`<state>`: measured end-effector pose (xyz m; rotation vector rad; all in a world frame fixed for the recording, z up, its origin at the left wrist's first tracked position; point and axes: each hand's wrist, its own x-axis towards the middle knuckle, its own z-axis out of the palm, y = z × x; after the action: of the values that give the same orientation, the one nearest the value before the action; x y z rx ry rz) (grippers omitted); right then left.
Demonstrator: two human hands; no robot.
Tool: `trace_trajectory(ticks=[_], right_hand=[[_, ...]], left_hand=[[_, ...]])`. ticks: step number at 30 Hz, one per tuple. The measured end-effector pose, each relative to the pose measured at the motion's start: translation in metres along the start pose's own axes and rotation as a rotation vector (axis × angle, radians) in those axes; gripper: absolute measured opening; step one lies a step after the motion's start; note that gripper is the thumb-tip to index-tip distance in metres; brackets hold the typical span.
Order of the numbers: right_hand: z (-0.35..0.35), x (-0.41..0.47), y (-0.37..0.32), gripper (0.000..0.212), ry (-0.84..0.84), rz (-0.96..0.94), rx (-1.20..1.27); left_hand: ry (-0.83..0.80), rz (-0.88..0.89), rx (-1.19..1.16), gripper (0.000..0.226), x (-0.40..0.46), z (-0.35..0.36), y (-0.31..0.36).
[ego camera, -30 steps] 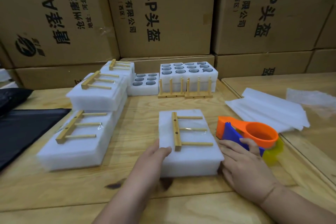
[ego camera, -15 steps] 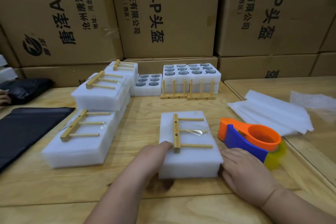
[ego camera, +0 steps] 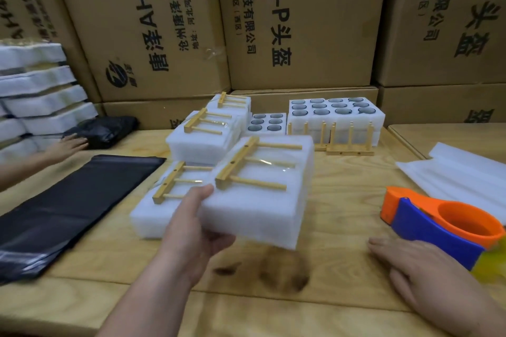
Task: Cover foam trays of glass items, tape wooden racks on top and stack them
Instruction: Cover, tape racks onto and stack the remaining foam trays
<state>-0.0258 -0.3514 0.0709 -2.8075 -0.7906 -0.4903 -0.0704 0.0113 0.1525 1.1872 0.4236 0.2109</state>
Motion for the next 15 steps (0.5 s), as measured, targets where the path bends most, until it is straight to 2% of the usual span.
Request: trace_trajectory(ticks=[3, 7, 15], right_hand=[[-0.001, 0.002, 0.0, 0.066, 0.006, -0.025, -0.034], [-0.002, 0.003, 0.001, 0.064, 0.0, -0.035, -0.038], [-0.006, 0.004, -0.003, 0.065, 0.033, -0.045, -0.044]], left_hand=[[0.038, 0.095, -0.032, 0.029, 0.005, -0.033, 0.029], [0.201, 0.192, -0.027, 0.02, 0.022, -0.067, 0.053], [0.357, 0.21, 0.084, 0.05, 0.048, -0.098, 0.051]])
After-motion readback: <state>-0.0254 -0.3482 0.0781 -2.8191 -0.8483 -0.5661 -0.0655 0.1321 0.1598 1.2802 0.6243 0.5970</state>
